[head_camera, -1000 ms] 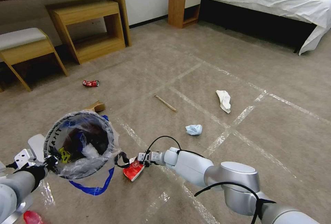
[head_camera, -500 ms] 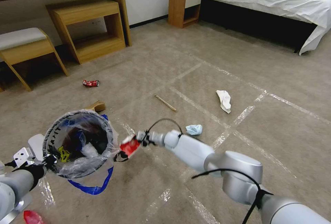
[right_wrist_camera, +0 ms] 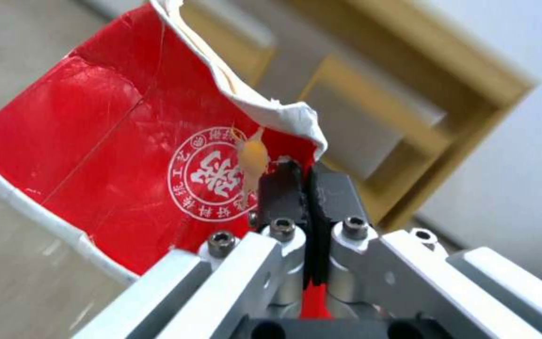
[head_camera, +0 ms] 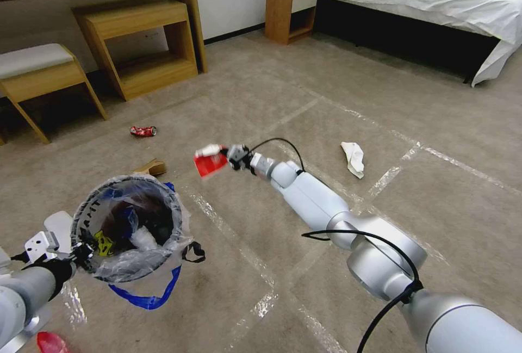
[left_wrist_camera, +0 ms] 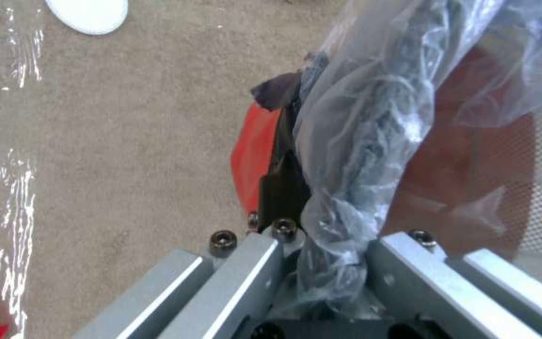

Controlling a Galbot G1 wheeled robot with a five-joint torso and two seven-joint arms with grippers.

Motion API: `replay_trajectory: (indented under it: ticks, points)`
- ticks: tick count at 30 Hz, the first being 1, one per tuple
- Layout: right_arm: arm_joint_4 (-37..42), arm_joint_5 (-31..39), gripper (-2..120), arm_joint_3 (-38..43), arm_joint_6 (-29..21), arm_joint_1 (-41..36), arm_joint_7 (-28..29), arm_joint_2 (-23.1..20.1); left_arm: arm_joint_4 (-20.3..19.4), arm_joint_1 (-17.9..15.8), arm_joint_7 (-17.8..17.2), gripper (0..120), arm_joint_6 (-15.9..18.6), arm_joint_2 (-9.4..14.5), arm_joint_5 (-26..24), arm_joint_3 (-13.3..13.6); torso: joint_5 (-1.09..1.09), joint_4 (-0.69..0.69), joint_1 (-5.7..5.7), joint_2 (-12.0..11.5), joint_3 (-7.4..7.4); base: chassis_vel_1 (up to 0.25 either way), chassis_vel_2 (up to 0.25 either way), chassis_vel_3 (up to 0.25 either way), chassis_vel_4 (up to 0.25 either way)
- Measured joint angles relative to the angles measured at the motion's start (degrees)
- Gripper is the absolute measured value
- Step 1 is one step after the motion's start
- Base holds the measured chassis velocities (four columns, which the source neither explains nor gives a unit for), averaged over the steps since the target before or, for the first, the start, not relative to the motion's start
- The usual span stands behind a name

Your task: Pick up the trash bin and place the garbage on the floor into it.

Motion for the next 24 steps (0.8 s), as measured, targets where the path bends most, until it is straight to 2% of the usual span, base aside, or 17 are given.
replay_trajectory:
  ticks: [2, 4, 5, 6, 10, 15, 18, 24]
  points:
    - [2.26, 0.48, 0, 0.93, -0.01, -0.46, 0.43, -1.34, 0.12, -0.03, 0.00, 0, 0.00, 0.00, 0.08, 0.08, -0.01, -0.02, 0.00, 0.00, 0.00, 0.000, 0.000, 0.000, 0.000]
    - [8.70, 3.40, 0, 2.22, -0.24, -1.68, 1.36, -4.77, 0.23, -0.03, 0.01, 0, 0.00, 0.03, 0.13, 0.18, 0.00, -0.10, 0.00, 0.00, 0.00, 0.000, 0.000, 0.000, 0.000]
    - [8.70, 3.40, 0, 2.22, -0.24, -1.68, 1.36, -4.77, 0.23, -0.03, 0.01, 0, 0.00, 0.03, 0.13, 0.18, 0.00, -0.10, 0.00, 0.00, 0.00, 0.000, 0.000, 0.000, 0.000]
    - [12.39, 5.72, 0, 2.63, -0.41, -2.31, 1.72, -6.46, 0.30, -0.12, 0.04, 0, 0.00, 0.06, 0.12, 0.42, 0.00, -0.11, 0.00, 0.00, 0.00, 0.000, 0.000, 0.000, 0.000]
    - [20.12, 10.37, 0, 3.36, -0.92, -3.28, 2.21, -9.43, 0.75, -0.65, 0.04, 0, 0.00, 0.01, 0.33, 1.09, 0.01, -0.06, 0.00, 0.00, 0.00, 0.000, 0.000, 0.000, 0.000]
    - [24.97, 12.70, 0, 4.12, -1.23, -3.40, 2.26, -11.68, 1.17, -0.89, 0.02, 0, 0.00, -0.30, 0.85, 1.68, 0.00, -0.04, 0.00, 0.00, 0.00, 0.000, 0.000, 0.000, 0.000]
    - [28.91, 16.96, 0, 4.86, -0.96, -2.83, 1.43, -13.46, 1.61, -1.15, 0.03, 0, 0.00, -0.55, 1.16, 2.08, 0.00, -0.06, 0.00, 0.00, 0.00, 0.000, 0.000, 0.000, 0.000]
    - [33.00, 20.83, 0, 5.67, -0.84, -1.87, 0.14, -14.85, 2.11, -1.39, 0.03, 0, 0.00, -0.73, 1.42, 2.37, -0.01, -0.06, 0.00, 0.00, 0.00, 0.000, 0.000, 0.000, 0.000]
